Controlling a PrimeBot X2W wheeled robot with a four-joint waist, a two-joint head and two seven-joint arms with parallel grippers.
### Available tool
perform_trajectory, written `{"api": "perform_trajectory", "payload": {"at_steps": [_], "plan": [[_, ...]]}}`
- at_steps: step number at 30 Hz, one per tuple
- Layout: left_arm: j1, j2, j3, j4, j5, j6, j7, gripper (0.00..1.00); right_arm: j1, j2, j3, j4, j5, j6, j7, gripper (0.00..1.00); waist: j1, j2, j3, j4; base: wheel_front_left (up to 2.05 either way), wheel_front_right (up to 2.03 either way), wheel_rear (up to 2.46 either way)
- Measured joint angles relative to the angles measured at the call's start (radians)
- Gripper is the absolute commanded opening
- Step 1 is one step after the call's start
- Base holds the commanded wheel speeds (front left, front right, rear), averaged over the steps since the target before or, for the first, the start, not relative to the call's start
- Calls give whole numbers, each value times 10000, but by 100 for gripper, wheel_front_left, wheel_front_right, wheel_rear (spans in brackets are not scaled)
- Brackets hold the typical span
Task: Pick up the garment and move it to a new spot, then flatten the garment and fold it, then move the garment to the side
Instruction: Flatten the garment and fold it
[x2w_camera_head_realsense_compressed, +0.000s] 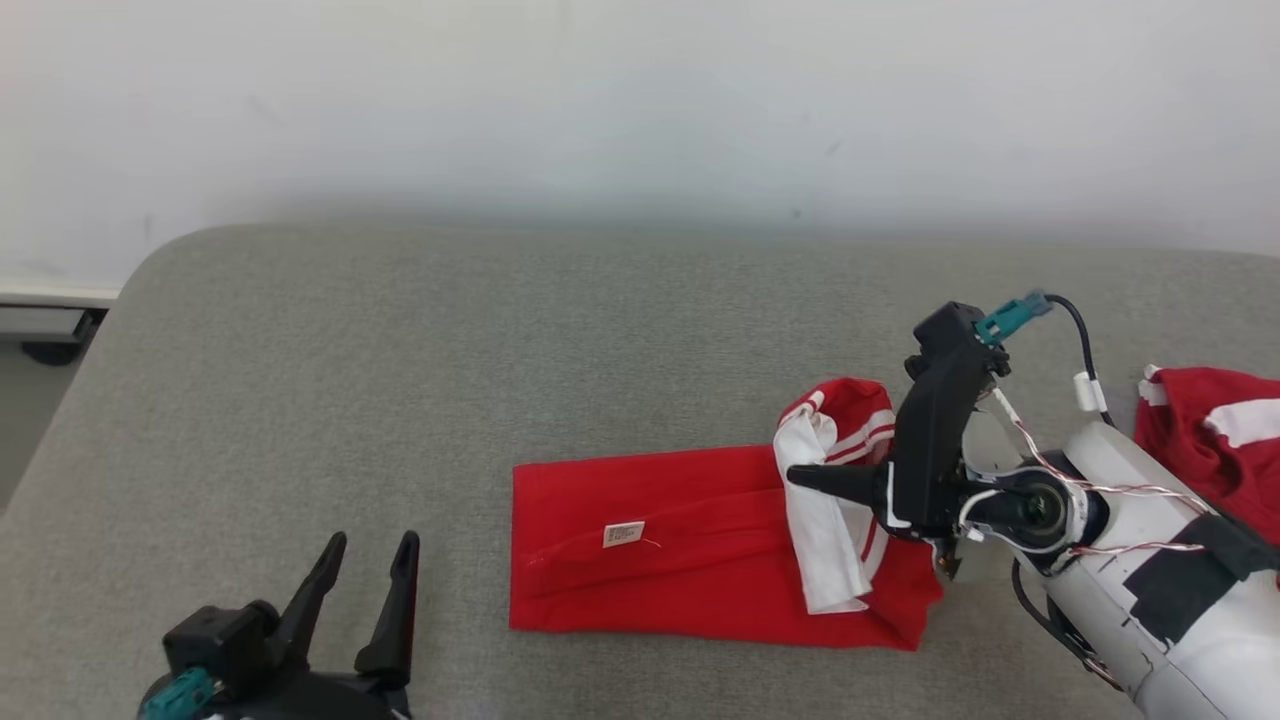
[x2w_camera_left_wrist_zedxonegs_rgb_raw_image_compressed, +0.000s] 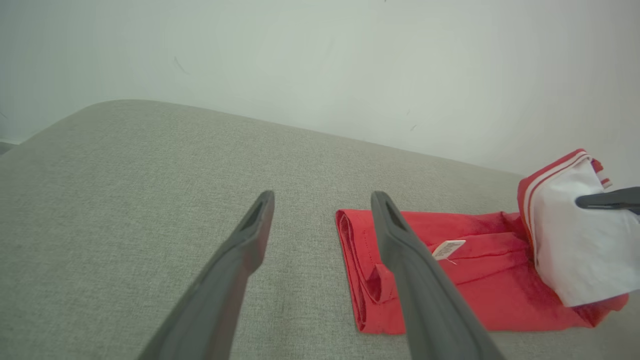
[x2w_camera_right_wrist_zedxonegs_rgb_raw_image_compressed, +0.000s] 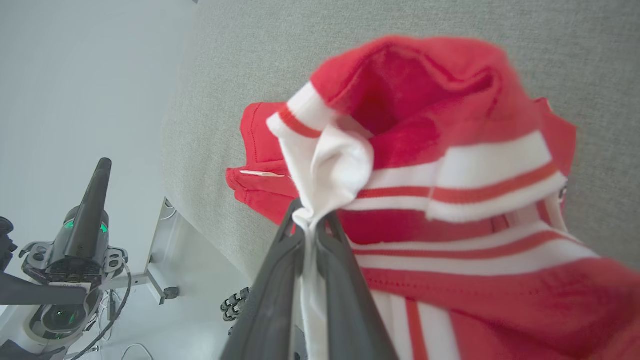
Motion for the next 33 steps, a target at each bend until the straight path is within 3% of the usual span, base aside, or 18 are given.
{"api": "perform_trajectory", "payload": {"at_steps": [10,20,33], "plan": [[-677,-610,-456,107,104,-25,176,100,-656,520,146,-140,-15,-989,336,0,0,1,240,839,0,0,0],[-1196,-1108,-725,491,119,-259,265,100,-1192,1078,382,564,-226,-1327,454,0,1,0,587,1723,0,0,0],[-1442,-1367,-840,941,119,-414,259,100,-1399,1402,456,1626,-407,-1430,424,0,1,1,808,2242,0,0,0]]}}
